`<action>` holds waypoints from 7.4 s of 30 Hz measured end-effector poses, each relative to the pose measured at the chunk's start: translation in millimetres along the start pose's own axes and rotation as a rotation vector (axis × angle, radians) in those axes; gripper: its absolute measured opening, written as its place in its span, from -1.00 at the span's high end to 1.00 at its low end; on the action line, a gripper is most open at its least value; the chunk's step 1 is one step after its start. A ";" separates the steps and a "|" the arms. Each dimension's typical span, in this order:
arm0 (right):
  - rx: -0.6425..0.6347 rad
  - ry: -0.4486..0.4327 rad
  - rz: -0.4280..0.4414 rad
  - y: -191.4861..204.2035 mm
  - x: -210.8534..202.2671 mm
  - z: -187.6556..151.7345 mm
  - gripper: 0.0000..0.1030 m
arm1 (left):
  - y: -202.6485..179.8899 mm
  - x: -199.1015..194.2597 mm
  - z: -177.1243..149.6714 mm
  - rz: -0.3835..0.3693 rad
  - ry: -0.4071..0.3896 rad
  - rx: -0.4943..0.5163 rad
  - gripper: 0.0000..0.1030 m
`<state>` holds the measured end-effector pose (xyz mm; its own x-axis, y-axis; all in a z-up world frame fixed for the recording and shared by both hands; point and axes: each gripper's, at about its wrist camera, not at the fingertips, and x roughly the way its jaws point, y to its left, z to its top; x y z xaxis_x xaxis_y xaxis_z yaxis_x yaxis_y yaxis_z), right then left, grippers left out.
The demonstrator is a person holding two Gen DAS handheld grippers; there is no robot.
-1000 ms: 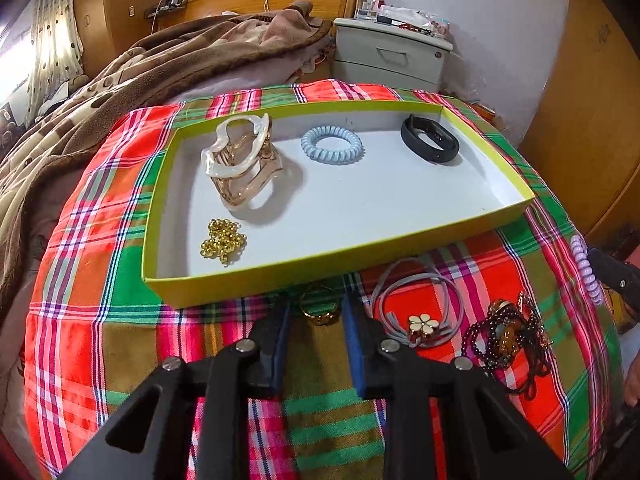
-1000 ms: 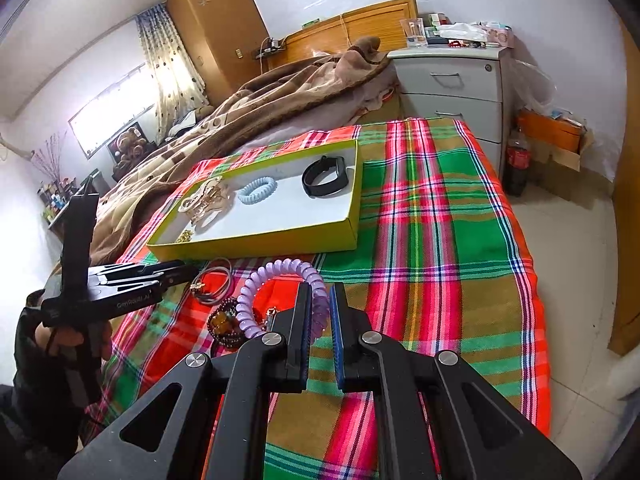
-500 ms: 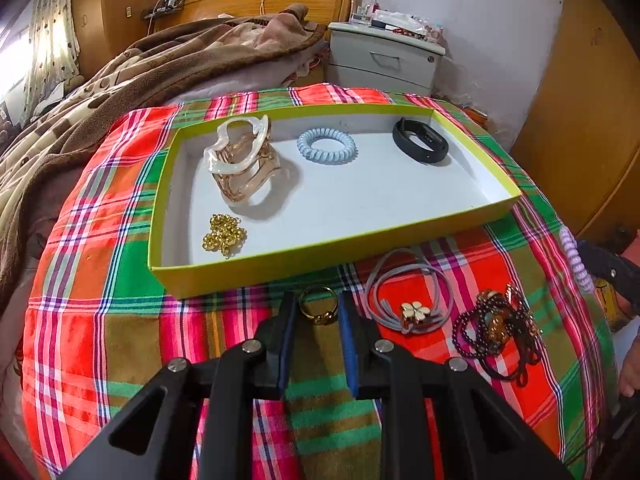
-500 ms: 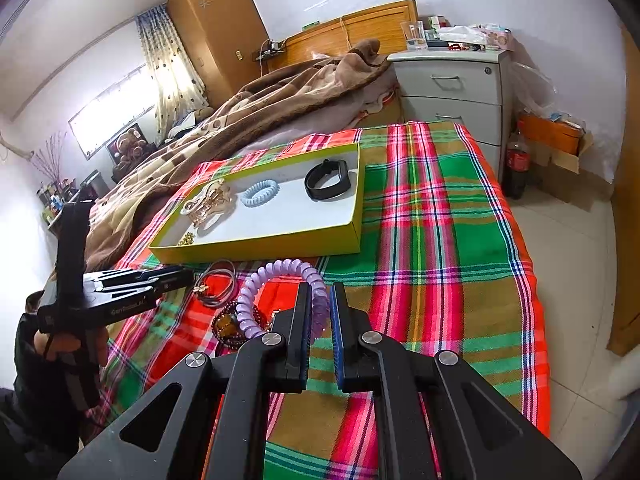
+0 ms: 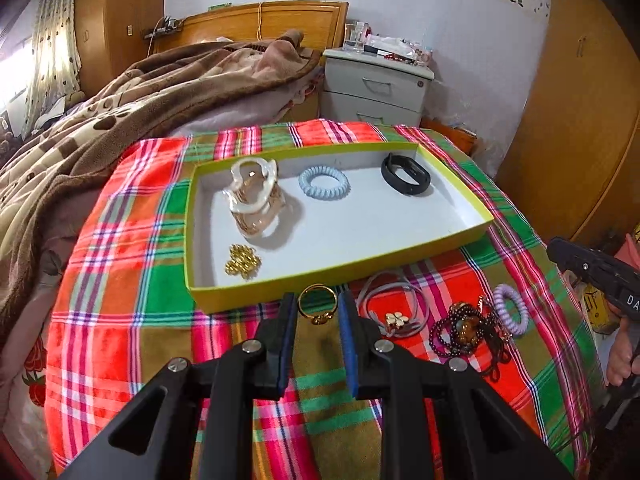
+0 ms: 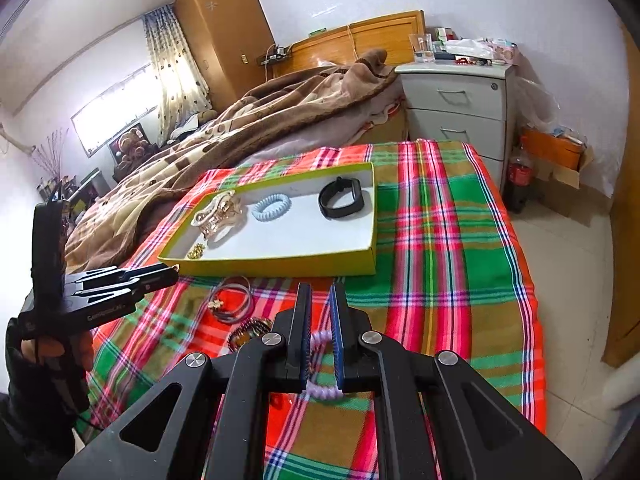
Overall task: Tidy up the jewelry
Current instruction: 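Grasp the gold ring with the left tool while the right tool holds the lavender tie, then carry the ring and lavender tie into the box lid while both tools open to release, then move the left tool to the grey flower hair tie while the right tool grasps the brown beaded bracelet, then grasp the grey flower hair tie with the left tool while the right tool lifts the beaded bracelet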
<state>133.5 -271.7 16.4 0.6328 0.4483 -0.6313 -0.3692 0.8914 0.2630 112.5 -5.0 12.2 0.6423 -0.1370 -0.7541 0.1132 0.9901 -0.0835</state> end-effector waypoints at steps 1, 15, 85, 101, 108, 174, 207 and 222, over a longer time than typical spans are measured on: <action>0.002 0.000 -0.008 -0.4 0.6 0.5 0.82 | 1.0 -0.8 0.3 0.000 0.000 0.001 0.58; -0.076 0.214 -0.118 -11.1 47.7 -26.4 0.54 | 5.1 -2.2 -1.7 -0.030 0.000 -0.016 0.58; -0.215 0.245 -0.154 42.0 188.7 103.3 0.81 | 2.9 83.1 55.8 -0.049 0.079 0.014 0.57; -0.229 0.248 -0.161 43.4 195.6 104.0 0.80 | 6.0 88.7 56.0 -0.051 0.101 -0.002 0.51; -0.223 0.228 -0.167 43.5 190.4 106.7 0.73 | 8.0 86.1 55.3 -0.055 0.100 -0.008 0.37; -0.109 0.185 -0.116 63.0 52.8 -36.5 0.36 | 15.9 -12.8 -30.0 -0.186 0.032 -0.098 0.16; -0.085 0.146 -0.118 68.4 40.5 -35.0 0.96 | 19.7 -10.6 -32.7 -0.187 0.055 -0.106 0.16; -0.165 0.099 -0.087 70.9 29.5 -17.3 0.91 | 17.7 -4.1 -30.4 -0.176 0.071 -0.108 0.16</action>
<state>114.3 -196.4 3.8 0.6001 0.3543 -0.7172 -0.4277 0.8998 0.0865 88.8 14.0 -6.0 0.5641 -0.3096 -0.7655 0.1349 0.9491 -0.2845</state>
